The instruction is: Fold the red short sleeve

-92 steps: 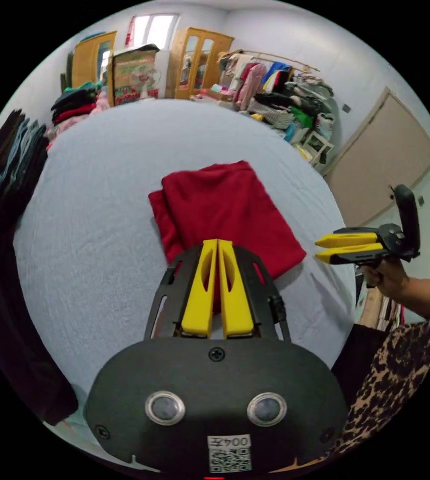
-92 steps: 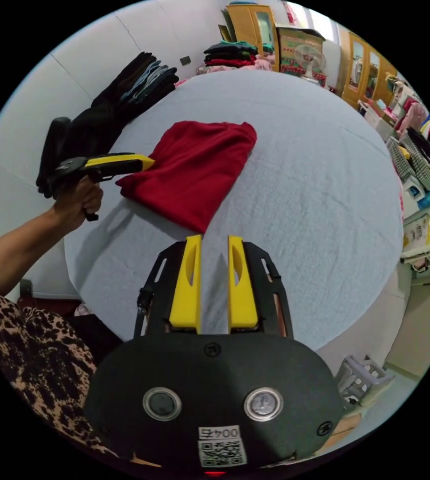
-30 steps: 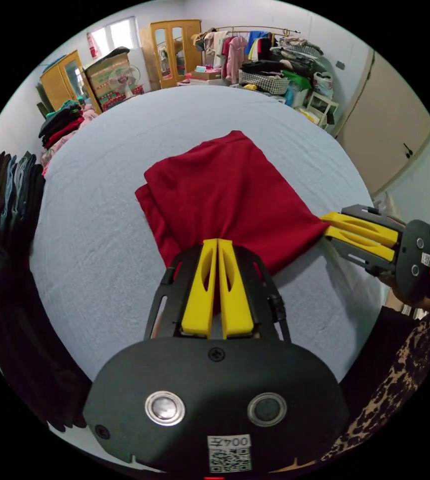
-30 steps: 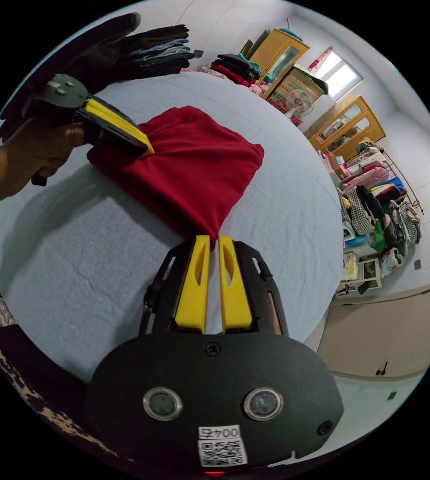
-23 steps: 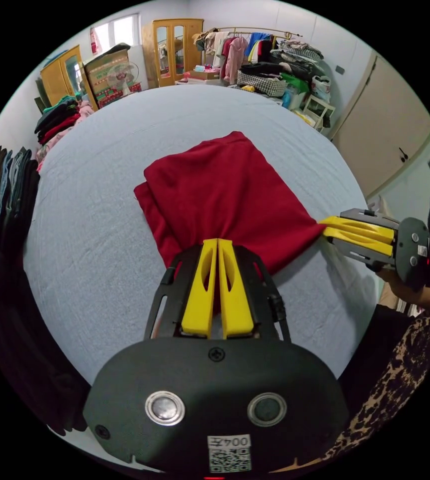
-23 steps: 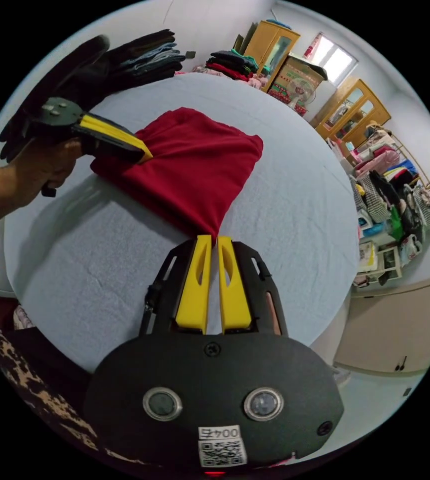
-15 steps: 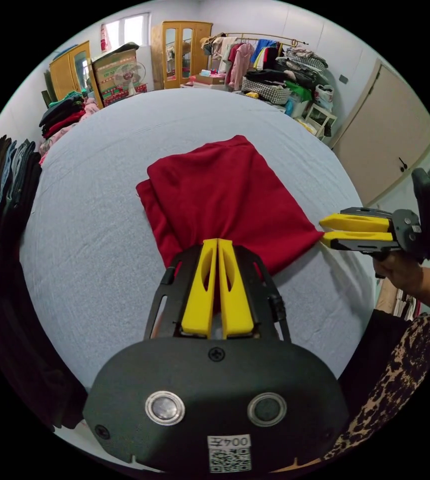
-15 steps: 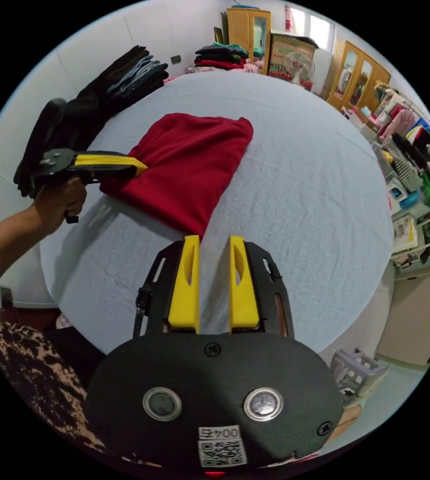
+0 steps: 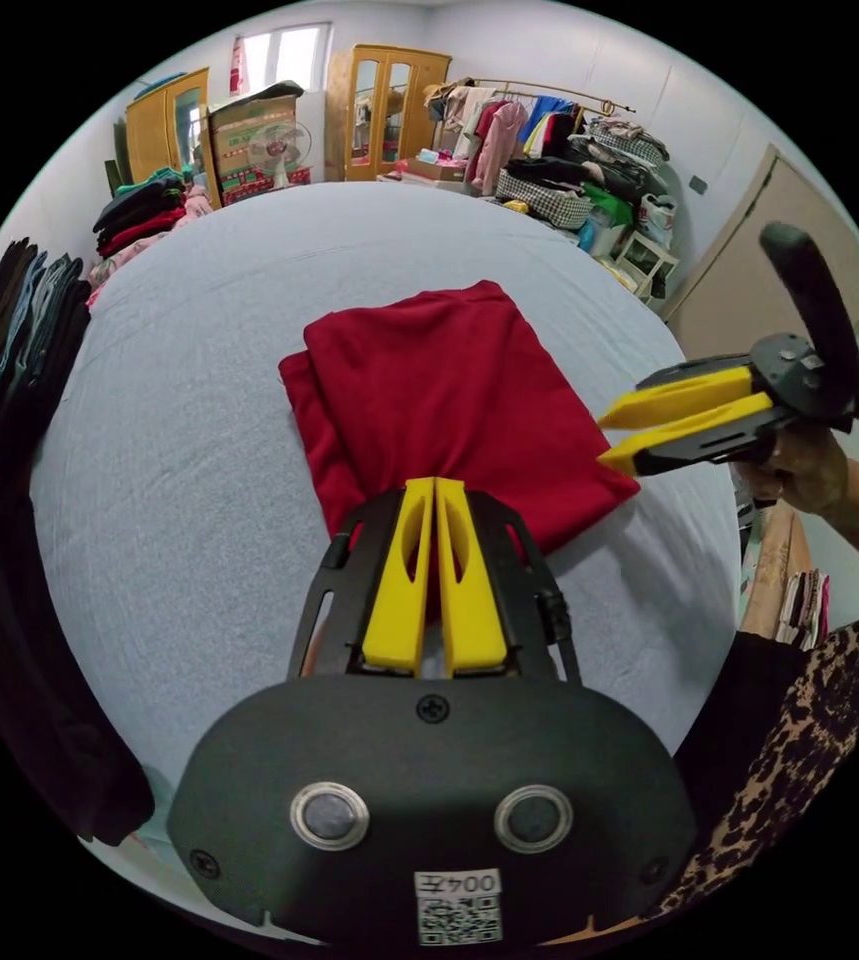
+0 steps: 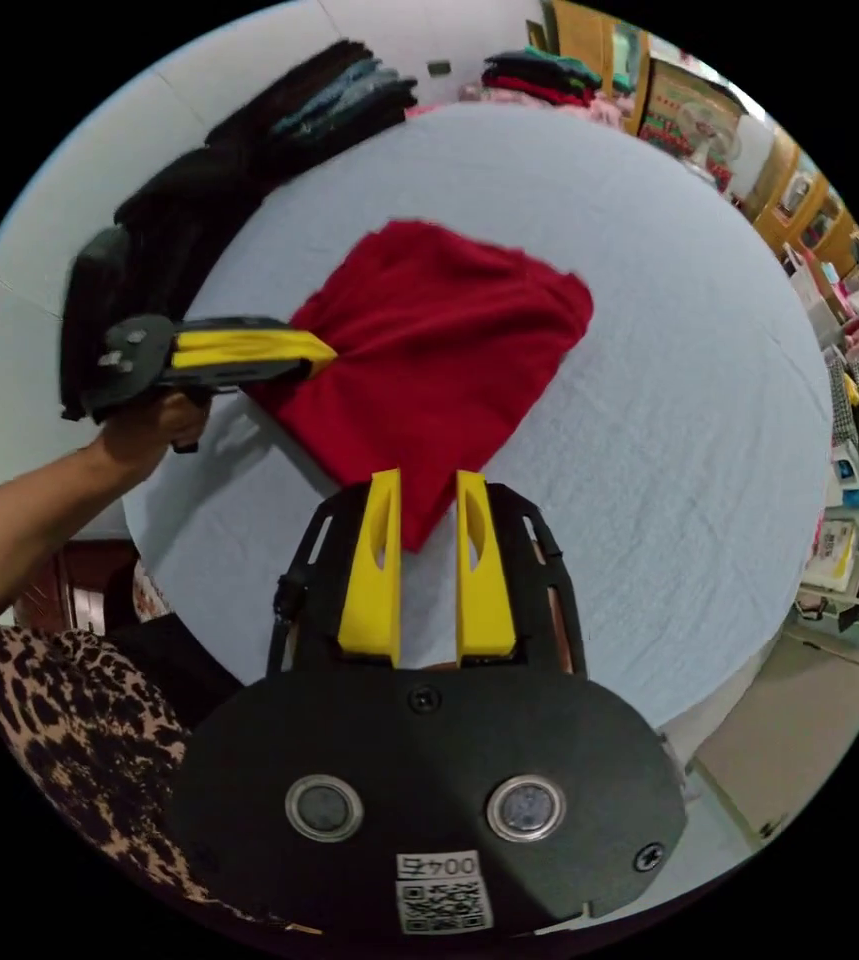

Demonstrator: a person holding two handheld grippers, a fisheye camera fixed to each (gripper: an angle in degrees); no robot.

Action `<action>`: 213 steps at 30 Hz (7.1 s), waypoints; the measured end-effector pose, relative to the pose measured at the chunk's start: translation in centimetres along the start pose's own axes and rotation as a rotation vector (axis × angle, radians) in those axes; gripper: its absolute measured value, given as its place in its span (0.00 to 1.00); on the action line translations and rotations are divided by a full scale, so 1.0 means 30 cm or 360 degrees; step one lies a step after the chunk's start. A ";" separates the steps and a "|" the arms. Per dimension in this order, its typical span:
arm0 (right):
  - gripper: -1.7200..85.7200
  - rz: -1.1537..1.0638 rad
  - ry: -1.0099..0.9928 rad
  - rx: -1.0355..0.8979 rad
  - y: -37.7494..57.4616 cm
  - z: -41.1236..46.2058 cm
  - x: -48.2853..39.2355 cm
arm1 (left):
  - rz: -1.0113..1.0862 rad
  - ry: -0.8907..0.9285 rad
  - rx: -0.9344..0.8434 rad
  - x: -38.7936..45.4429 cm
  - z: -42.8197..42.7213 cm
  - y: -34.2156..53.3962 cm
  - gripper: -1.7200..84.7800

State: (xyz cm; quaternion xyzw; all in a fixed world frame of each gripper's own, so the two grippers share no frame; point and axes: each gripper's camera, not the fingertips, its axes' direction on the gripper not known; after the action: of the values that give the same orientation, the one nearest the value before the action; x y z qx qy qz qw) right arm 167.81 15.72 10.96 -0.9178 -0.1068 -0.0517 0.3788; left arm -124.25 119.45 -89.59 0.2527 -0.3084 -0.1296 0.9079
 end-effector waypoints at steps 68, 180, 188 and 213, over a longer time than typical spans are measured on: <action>0.08 -0.0340 0.0033 -0.0522 -0.593 0.044 0.343 | -0.0422 0.0055 0.0087 -0.274 -0.203 0.103 0.02; 0.06 0.3103 -0.0223 0.2893 6.551 0.721 -0.548 | 0.1210 0.2144 -0.2443 4.873 1.331 2.246 0.07; 0.06 0.3361 -0.0293 0.2825 6.922 0.916 -0.596 | 0.1202 0.2011 -0.2654 5.312 1.578 2.450 0.07; 0.06 0.3842 -0.0569 0.1958 7.939 1.497 0.137 | 0.1221 0.1593 -0.2574 6.391 2.510 2.469 0.07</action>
State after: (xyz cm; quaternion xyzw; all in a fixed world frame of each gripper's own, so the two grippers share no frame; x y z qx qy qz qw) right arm 228.46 -116.29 -183.10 -0.1182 0.7008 0.4819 0.5126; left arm -16.62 78.04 96.49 -0.5256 0.2253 0.1205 0.8114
